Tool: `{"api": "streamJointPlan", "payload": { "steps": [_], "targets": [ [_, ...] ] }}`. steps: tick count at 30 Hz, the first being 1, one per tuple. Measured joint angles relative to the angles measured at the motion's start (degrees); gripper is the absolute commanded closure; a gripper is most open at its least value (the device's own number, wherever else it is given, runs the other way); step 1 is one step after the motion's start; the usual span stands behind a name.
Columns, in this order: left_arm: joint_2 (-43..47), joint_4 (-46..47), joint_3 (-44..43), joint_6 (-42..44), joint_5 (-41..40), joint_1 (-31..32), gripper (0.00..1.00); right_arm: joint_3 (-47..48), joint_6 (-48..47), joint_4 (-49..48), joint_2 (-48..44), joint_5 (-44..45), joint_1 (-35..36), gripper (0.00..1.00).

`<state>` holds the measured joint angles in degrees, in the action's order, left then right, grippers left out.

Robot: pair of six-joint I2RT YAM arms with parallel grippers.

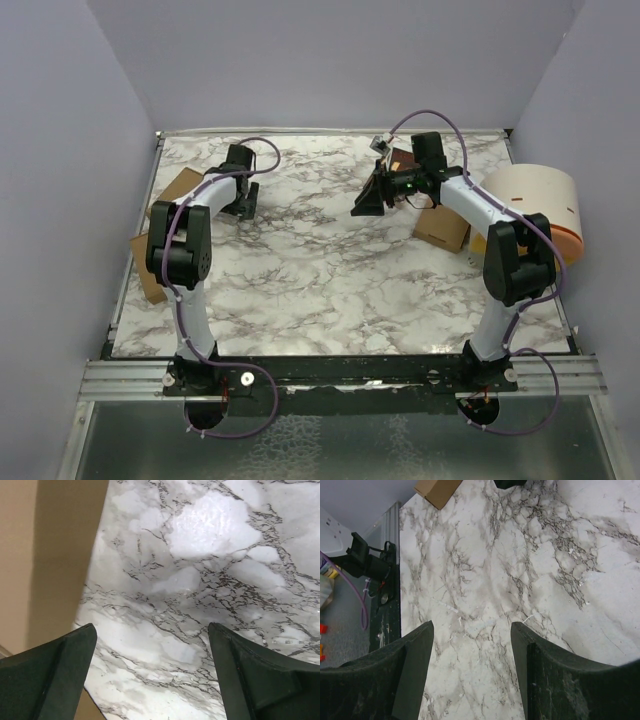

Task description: Fold the paper box

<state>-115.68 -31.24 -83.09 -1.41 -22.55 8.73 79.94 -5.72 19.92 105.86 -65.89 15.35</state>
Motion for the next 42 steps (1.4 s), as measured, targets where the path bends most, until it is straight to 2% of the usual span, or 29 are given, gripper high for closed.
{"api": "streamJointPlan", "payload": {
  "steps": [8,16,17,18,19,21,22,25,28,34,38,42],
  "targets": [
    [1.3,-0.1,0.3,-0.2,2.6,1.0,0.01,0.0,0.0,0.0,0.0,0.0,0.0,0.37],
    [9.7,5.1,4.2,1.9,7.9,0.7,0.01,0.0,0.0,0.0,0.0,0.0,0.0,0.37],
    [10.5,6.2,4.3,2.0,8.7,0.1,0.04,0.0,0.0,0.0,0.0,0.0,0.0,0.37],
    [11.0,7.0,4.4,2.1,9.6,-0.6,0.09,0.0,0.0,0.0,0.0,0.0,0.0,0.37],
    [11.3,8.0,4.4,2.1,10.4,-1.5,0.22,0.0,-0.1,0.0,0.0,0.0,0.0,0.37],
    [11.3,9.5,4.4,2.1,12.3,-3.6,0.6,0.0,-0.1,0.0,0.0,0.0,0.0,0.37],
    [11.0,9.8,4.3,2.0,13.4,-4.9,0.72,0.0,-0.1,0.0,0.0,0.0,0.0,0.37],
    [8.5,9.6,2.4,2.0,14.6,-7.6,0.87,0.0,-0.1,0.0,0.0,0.0,0.0,0.37],
    [3.7,9.3,-1.2,2.0,14.9,-9.5,0.9,-0.1,-0.1,0.0,0.0,-0.1,0.0,0.37],
    [-4.5,7.9,-8.0,2.1,14.8,-9.9,0.89,-0.1,-0.2,0.0,0.0,-0.1,0.0,0.37],
    [-9.1,6.8,-13.1,2.3,12.6,-10.1,0.77,-0.1,-0.2,0.0,0.0,-0.1,0.0,0.37],
    [-11.6,6.0,-16.6,2.1,9.5,-10.8,0.75,-0.1,-0.6,0.0,0.0,-0.1,0.0,0.37]
  ]
}}
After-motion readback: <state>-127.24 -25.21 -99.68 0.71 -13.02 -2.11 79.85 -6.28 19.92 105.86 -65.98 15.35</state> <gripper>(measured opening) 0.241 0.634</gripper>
